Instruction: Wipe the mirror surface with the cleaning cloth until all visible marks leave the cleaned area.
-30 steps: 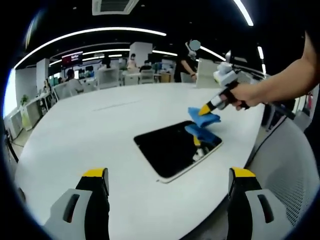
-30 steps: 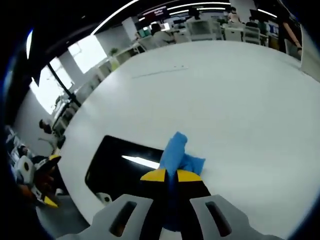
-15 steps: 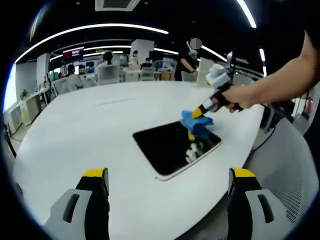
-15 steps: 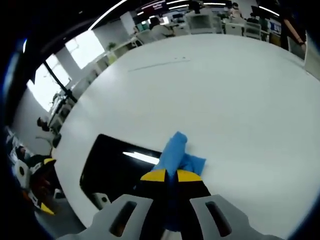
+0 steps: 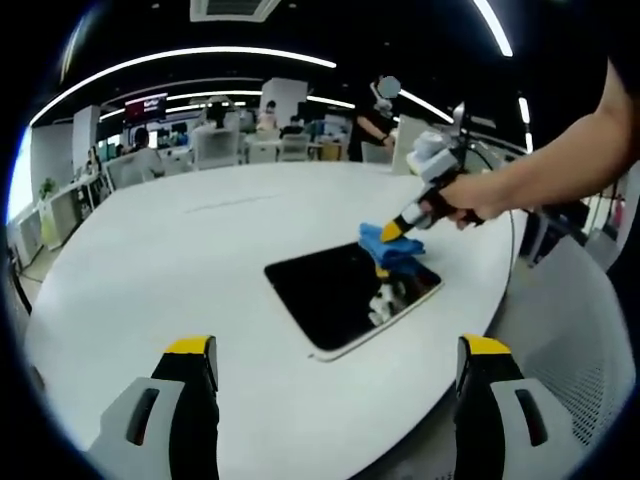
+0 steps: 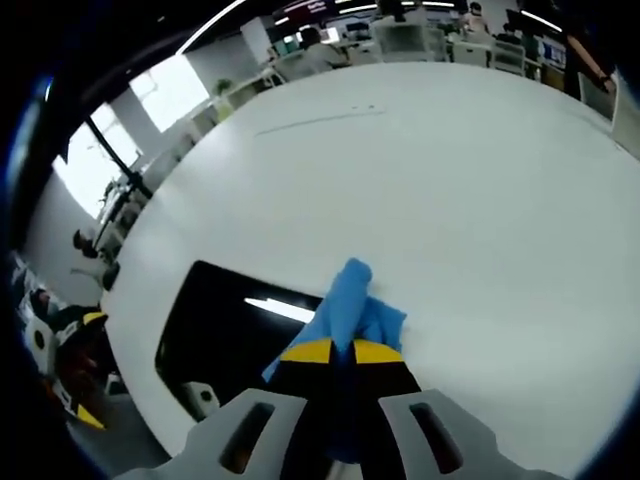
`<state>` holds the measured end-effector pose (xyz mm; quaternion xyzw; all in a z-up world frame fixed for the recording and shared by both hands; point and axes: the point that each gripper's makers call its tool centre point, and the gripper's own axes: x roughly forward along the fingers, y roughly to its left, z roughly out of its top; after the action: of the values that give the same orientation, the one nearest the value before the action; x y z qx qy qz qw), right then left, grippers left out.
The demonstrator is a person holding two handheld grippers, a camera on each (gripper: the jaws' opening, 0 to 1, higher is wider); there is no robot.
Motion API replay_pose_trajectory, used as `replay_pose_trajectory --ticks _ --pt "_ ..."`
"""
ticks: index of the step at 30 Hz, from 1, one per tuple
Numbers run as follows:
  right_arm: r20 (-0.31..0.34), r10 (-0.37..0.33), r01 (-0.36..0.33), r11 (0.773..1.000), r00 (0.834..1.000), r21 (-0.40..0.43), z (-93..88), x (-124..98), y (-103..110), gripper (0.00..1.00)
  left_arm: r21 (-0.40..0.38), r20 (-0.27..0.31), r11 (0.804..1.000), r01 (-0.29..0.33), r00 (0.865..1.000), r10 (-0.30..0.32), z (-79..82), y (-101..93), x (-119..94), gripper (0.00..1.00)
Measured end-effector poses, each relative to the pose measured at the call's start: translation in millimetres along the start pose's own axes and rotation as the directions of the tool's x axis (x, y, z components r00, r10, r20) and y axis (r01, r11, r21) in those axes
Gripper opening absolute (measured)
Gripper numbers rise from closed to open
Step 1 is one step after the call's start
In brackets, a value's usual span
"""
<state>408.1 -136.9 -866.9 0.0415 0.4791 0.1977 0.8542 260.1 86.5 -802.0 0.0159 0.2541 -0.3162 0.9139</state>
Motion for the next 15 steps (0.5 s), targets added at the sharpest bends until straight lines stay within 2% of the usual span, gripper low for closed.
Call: replay_pose_trajectory --ticks 15 --pt "-0.023 0.02 -0.021 0.999 1.0 -0.024 3.9 8.0 17.0 0.0 0.005 -0.006 1.0 0.007 1.0 -0.007 -1.1 -2.3 0.5 1.0"
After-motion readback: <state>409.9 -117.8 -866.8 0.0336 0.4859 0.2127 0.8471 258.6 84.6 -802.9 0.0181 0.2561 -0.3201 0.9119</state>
